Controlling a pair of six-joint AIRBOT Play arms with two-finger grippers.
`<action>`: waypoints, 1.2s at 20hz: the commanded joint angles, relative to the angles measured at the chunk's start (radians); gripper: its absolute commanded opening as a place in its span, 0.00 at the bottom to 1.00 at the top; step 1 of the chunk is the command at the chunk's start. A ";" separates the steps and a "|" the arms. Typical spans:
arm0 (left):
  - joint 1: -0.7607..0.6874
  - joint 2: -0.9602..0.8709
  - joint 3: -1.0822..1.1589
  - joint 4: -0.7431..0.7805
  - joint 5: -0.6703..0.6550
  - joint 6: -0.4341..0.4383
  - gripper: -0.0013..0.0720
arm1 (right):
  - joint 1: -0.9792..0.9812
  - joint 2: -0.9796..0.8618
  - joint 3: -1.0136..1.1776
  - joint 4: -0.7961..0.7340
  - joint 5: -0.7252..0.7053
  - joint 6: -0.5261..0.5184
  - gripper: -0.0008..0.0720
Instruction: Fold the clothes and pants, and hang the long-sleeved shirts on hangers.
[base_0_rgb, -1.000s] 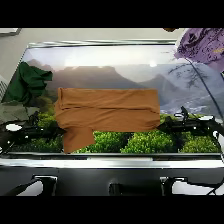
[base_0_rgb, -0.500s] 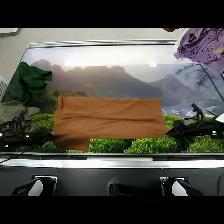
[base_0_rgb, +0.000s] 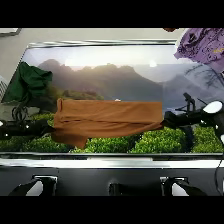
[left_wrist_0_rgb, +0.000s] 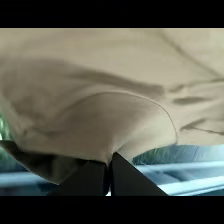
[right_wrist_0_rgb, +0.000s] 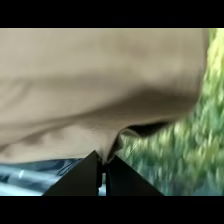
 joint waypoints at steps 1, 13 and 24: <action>-0.009 -0.153 0.148 0.000 0.019 0.017 0.03 | 0.037 -0.088 0.114 -0.084 -0.083 0.056 0.04; -0.009 -0.543 0.486 -0.053 0.019 0.040 0.03 | 0.039 -0.274 0.252 -0.064 -0.132 0.046 0.04; -0.072 -0.811 0.732 -0.078 0.024 0.098 0.04 | 0.040 -0.378 0.251 0.075 -0.248 -0.002 0.04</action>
